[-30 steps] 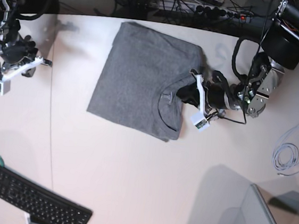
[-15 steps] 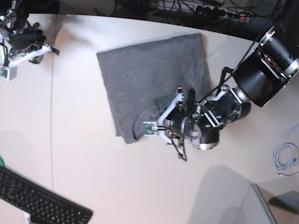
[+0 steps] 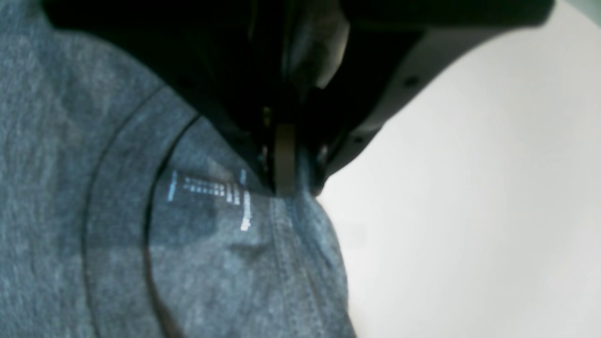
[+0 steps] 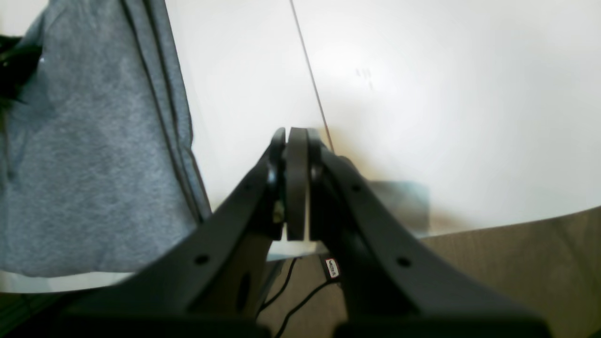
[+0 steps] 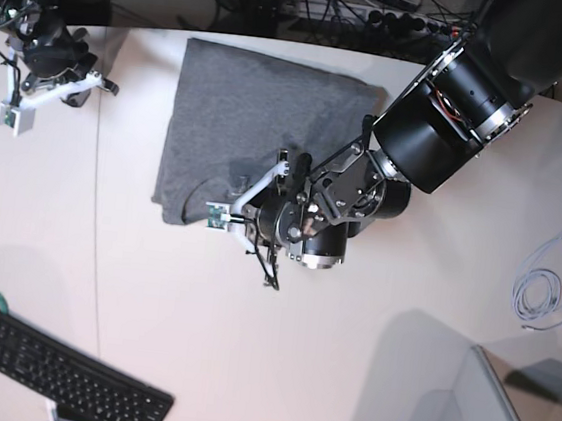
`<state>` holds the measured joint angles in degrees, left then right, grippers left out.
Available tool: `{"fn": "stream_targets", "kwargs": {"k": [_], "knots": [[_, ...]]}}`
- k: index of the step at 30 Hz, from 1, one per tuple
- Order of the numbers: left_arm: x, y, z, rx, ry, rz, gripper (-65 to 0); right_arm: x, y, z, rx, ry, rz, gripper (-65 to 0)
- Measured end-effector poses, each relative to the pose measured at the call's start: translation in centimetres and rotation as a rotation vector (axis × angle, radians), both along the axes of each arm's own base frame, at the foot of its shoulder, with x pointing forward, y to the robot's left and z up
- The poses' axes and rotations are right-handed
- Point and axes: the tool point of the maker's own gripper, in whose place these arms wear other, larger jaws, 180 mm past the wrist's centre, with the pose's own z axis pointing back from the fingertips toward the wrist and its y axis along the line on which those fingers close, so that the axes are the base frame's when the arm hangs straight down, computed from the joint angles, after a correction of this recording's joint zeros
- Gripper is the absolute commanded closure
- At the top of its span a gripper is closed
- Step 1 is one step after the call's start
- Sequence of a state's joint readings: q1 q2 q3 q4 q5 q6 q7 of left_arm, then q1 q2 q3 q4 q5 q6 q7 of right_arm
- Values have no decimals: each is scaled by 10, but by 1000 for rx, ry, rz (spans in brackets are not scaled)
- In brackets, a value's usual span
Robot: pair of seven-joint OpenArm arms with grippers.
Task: Layout the t-shirt on the table in an organized manner, then fold the t-shirt properly
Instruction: 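Push the folded shirt with the left gripper toward the table edge by the robot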
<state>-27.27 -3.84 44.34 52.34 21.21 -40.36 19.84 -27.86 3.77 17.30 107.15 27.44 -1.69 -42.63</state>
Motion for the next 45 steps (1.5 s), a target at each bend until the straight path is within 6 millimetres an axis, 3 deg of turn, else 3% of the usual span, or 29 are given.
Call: {"fn": "stream_targets", "kwargs": {"k": [5,13,32,37,39,42,45], "knots": [[-2,2,-2,-4,9,10,0,-9,1,-4,7,21,-1,0],[-16,21,-13,-39,35,56,0,-6,1,-2,6,12,-3,0],[-18,19,-6,4,-7,24,-2,-13,3,-5,7,25,0,0],[-16,18,-1,5,-24,16,-344,-14,3,-6,8,27,0,0],[-13,19,2,7,-37,12,-451,-14,3,-6,9,27,0,0],[-11,20,9,8,-58,0,-528,-14,3,-6,9,27,1,0],[-9,13,21,-6,-87,-26,-533,-14,3,-6,10,28,1,0]]}}
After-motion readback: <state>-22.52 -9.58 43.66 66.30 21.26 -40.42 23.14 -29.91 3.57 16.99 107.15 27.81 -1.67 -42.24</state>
